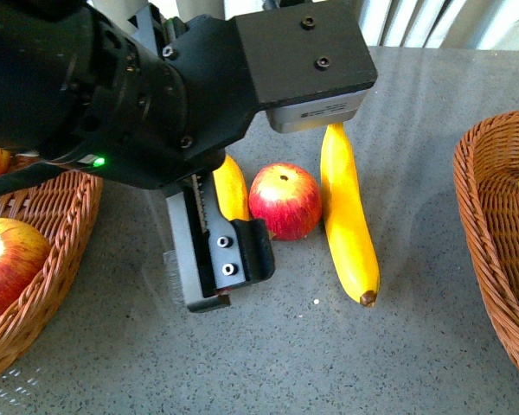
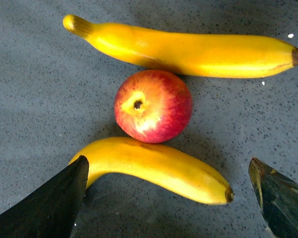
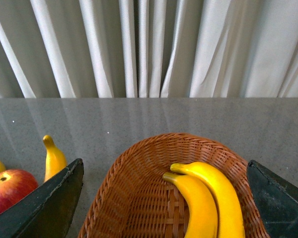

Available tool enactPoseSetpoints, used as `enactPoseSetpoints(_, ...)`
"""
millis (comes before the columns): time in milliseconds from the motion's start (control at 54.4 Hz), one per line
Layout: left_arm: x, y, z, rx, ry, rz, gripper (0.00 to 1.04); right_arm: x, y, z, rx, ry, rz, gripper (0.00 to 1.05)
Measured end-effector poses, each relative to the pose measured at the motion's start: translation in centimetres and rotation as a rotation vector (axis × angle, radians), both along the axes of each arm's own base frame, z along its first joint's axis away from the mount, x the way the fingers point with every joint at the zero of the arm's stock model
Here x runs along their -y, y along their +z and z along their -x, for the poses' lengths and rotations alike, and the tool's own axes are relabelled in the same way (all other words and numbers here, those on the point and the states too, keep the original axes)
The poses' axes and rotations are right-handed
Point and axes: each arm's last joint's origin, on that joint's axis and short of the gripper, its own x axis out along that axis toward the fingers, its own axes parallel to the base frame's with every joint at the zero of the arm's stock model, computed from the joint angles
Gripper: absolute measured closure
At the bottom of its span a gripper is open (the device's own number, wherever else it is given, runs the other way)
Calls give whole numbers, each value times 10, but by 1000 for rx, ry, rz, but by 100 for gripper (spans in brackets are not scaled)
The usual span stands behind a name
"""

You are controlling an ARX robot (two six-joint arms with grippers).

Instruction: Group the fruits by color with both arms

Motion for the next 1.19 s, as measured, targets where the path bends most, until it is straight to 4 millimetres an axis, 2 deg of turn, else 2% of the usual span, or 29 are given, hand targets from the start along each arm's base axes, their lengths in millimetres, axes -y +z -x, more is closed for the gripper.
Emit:
enactPoseSetpoints(312,23,-16,-28,-44,26,-17,9,0,0,0,0,0,0,9)
enactPoseSetpoints(643,34,-35,-41,-88,12,-37,9,0,0,0,0,0,0,9)
enactPoseSetpoints(1194,46,-46,-57,-103,-18,-64,9,0,0,0,0,0,0,9)
